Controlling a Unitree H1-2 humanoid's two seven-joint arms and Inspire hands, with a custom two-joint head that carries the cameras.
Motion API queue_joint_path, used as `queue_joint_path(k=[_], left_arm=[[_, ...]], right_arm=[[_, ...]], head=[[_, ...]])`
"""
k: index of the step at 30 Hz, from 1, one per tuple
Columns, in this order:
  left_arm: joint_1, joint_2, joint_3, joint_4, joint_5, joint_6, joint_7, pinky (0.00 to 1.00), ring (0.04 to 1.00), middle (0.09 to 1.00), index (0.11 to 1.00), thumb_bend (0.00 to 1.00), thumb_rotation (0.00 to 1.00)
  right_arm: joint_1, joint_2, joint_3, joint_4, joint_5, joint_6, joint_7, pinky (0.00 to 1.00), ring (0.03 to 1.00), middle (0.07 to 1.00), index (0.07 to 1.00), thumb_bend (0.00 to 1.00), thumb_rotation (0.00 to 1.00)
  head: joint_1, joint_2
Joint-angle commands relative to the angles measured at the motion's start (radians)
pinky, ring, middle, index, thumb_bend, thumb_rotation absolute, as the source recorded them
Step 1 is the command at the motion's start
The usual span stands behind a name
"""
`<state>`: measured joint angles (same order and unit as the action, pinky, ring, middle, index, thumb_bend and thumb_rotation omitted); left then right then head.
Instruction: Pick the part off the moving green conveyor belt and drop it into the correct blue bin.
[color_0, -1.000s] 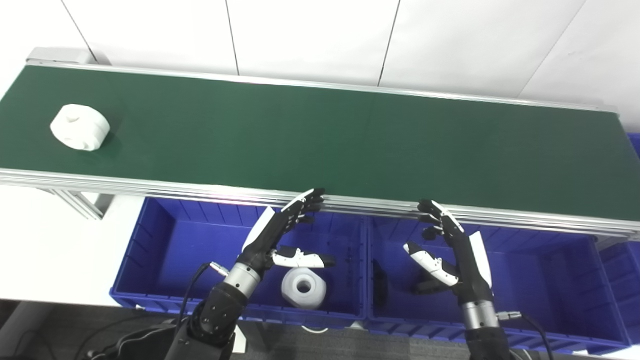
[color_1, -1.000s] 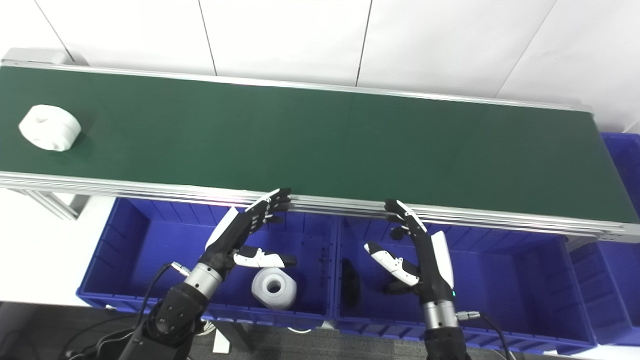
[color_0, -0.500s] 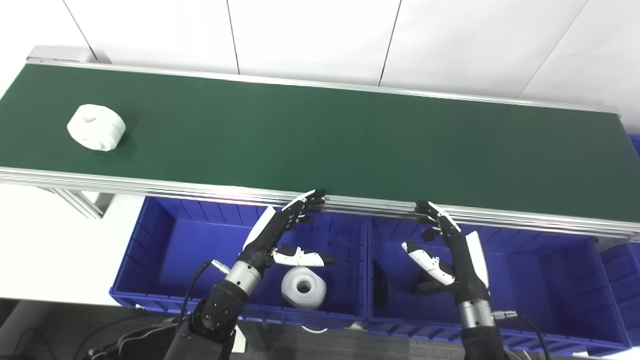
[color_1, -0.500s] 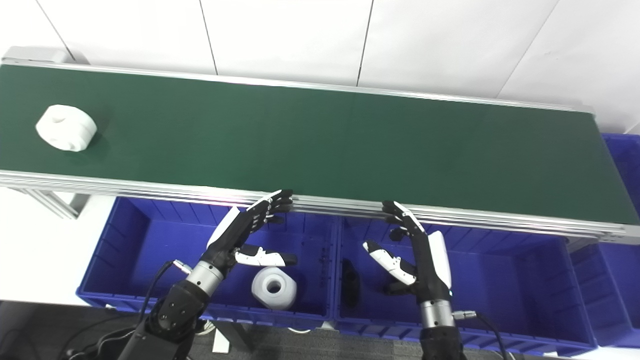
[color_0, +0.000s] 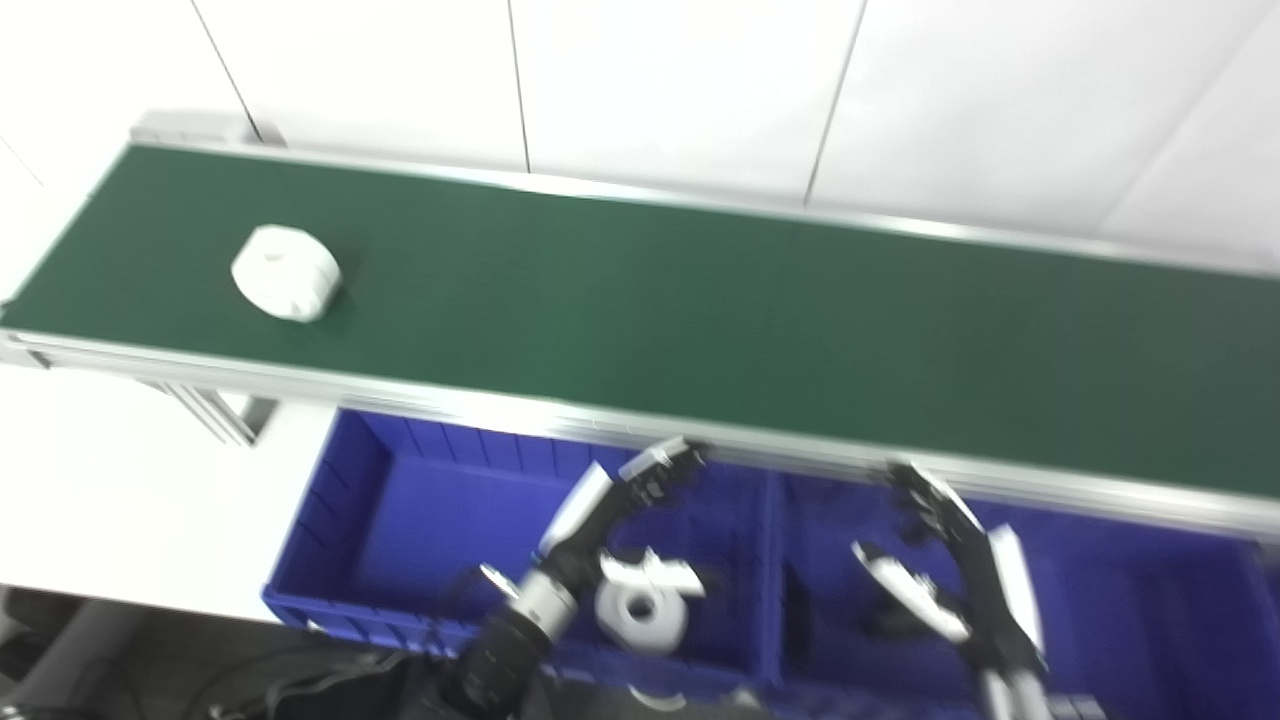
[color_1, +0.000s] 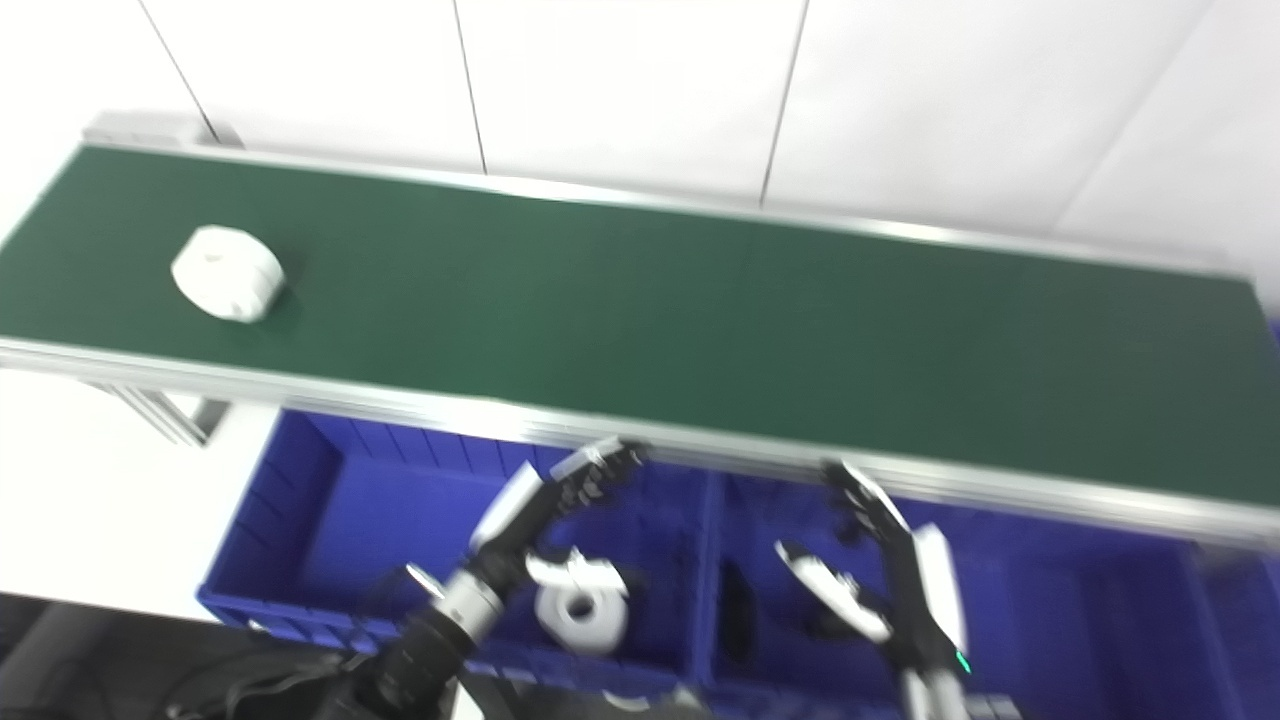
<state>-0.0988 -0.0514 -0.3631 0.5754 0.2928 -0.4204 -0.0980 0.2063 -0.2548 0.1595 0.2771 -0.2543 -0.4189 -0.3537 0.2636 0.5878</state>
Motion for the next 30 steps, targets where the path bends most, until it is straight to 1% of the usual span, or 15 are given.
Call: queue_joint_path(k=[1,4,7,8,11,12,15,16,19,20,23,25,26,27,30], left_arm=[[-0.035,-0.016,-0.017,0.011,0.006,-0.049,0.041,0.75,0.840,0.884,0.894,0.78,0.39],[-0.044,-0.017,-0.036,0.040,-0.006,-0.049,0.070,0.75,0.835,0.877,0.891,0.78,0.39],[-0.045,-0.015,-0.051,0.044,-0.030,-0.049,0.095,0.75,0.831,0.872,0.886,0.78,0.37],[-0.043,-0.013,-0.054,0.040,-0.044,-0.049,0.099,0.75,0.832,0.873,0.887,0.78,0.37],[-0.036,-0.009,-0.060,0.023,-0.089,-0.049,0.093,0.76,0.837,0.870,0.883,0.77,0.36],[-0.033,-0.003,-0.066,0.010,-0.098,-0.050,0.091,0.76,0.841,0.872,0.884,0.76,0.35],[-0.026,0.015,-0.079,-0.034,-0.110,-0.050,0.088,0.77,0.849,0.877,0.888,0.76,0.37],[-0.023,0.022,-0.081,-0.059,-0.117,-0.050,0.087,0.77,0.849,0.877,0.888,0.76,0.38],[-0.016,0.050,-0.080,-0.165,-0.137,-0.049,0.077,0.77,0.850,0.881,0.887,0.76,0.36],[-0.017,0.057,-0.080,-0.185,-0.141,-0.049,0.075,0.78,0.850,0.881,0.889,0.76,0.38],[-0.027,0.083,-0.060,-0.272,-0.162,-0.049,0.072,0.79,0.839,0.865,0.881,0.78,0.40],[-0.032,0.105,-0.036,-0.334,-0.173,-0.049,0.071,0.78,0.841,0.863,0.875,0.79,0.41],[-0.034,0.119,-0.019,-0.365,-0.182,-0.049,0.063,0.78,0.841,0.863,0.875,0.79,0.41],[-0.037,0.138,-0.002,-0.398,-0.178,-0.049,0.057,0.78,0.844,0.869,0.877,0.79,0.40],[-0.053,0.187,0.054,-0.461,-0.151,-0.047,0.048,0.76,0.840,0.877,0.886,0.76,0.40]], right_arm=[[-0.015,-0.023,0.022,0.020,0.013,-0.051,-0.056,0.67,0.753,0.796,0.810,0.64,0.64],[-0.026,-0.040,0.057,0.059,0.006,-0.051,-0.107,0.67,0.757,0.806,0.816,0.62,0.66],[-0.033,-0.051,0.079,0.077,-0.002,-0.051,-0.128,0.69,0.773,0.820,0.829,0.60,0.67],[-0.036,-0.052,0.086,0.080,-0.007,-0.051,-0.138,0.69,0.772,0.819,0.828,0.58,0.65],[-0.039,-0.056,0.102,0.079,0.024,-0.051,-0.129,0.70,0.783,0.828,0.834,0.55,0.61],[-0.042,-0.056,0.108,0.079,0.030,-0.051,-0.130,0.70,0.783,0.827,0.832,0.55,0.60],[-0.049,-0.057,0.125,0.086,0.025,-0.051,-0.150,0.69,0.773,0.810,0.818,0.58,0.60],[-0.052,-0.058,0.130,0.090,0.023,-0.051,-0.158,0.69,0.771,0.807,0.816,0.59,0.60],[-0.059,-0.059,0.142,0.103,0.004,-0.051,-0.188,0.67,0.763,0.802,0.811,0.60,0.62],[-0.061,-0.060,0.146,0.106,-0.001,-0.051,-0.197,0.67,0.759,0.800,0.809,0.60,0.62],[-0.068,-0.058,0.160,0.114,-0.003,-0.051,-0.219,0.66,0.755,0.799,0.809,0.61,0.62],[-0.073,-0.058,0.176,0.110,0.000,-0.051,-0.255,0.65,0.744,0.787,0.793,0.60,0.57],[-0.077,-0.059,0.186,0.114,-0.011,-0.051,-0.279,0.65,0.744,0.787,0.793,0.60,0.57],[-0.080,-0.061,0.196,0.116,-0.012,-0.051,-0.295,0.64,0.739,0.784,0.792,0.60,0.59],[-0.086,-0.065,0.221,0.111,0.006,-0.051,-0.314,0.65,0.746,0.794,0.799,0.59,0.57]], head=[[0.016,-0.028],[0.020,-0.055],[0.011,-0.065],[0.001,-0.069],[-0.007,-0.073],[-0.019,-0.080],[-0.024,-0.084],[-0.027,-0.091],[-0.026,-0.093],[-0.025,-0.094],[-0.022,-0.103],[-0.027,-0.103],[-0.031,-0.104],[-0.038,-0.101],[-0.062,-0.090]])
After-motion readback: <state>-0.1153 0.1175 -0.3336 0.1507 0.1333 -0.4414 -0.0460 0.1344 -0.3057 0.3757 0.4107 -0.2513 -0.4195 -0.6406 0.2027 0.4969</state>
